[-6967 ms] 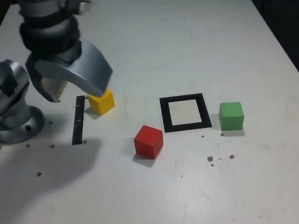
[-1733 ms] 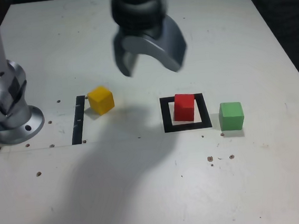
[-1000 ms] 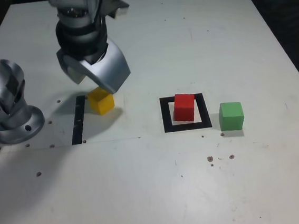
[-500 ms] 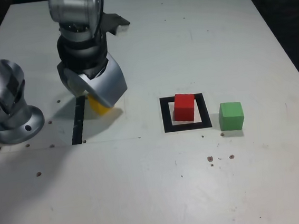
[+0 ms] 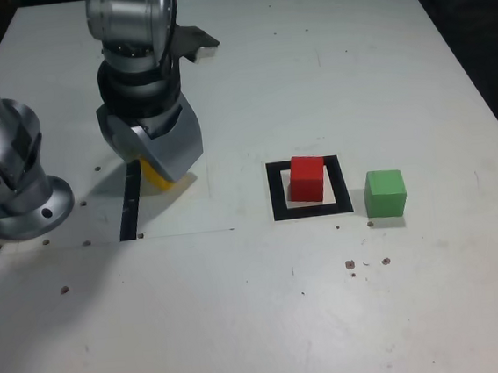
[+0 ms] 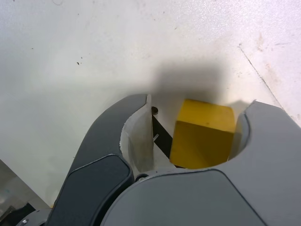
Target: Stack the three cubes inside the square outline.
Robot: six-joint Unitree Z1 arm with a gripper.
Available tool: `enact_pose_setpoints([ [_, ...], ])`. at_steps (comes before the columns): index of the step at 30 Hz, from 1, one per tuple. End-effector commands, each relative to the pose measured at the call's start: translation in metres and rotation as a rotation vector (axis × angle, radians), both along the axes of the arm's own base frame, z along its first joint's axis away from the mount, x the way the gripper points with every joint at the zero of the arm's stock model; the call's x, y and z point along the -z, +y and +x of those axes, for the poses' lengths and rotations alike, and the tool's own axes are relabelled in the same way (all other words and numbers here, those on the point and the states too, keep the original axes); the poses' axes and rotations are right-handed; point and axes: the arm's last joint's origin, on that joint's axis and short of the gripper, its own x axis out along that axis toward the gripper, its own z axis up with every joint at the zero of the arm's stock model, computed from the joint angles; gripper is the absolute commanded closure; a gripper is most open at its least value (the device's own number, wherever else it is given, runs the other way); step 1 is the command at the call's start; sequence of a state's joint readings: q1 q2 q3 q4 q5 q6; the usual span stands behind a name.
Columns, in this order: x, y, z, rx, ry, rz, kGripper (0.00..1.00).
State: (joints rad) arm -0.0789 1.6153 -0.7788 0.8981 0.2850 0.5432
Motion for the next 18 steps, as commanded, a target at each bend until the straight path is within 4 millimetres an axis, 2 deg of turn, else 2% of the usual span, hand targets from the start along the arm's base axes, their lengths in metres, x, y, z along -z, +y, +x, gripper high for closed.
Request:
enact_pose_setpoints([
  [1, 0.001, 0.0, 0.001, 0.001, 0.001, -0.001, 0.65],
  [7, 0.004, 0.0, 0.003, -0.005, -0.007, -0.007, 0.71],
  [13, 0.004, -0.002, 0.007, -0.053, -0.045, -0.036, 0.84],
  [18, -0.005, -0.004, 0.014, -0.115, -0.063, -0.05, 0.91],
])
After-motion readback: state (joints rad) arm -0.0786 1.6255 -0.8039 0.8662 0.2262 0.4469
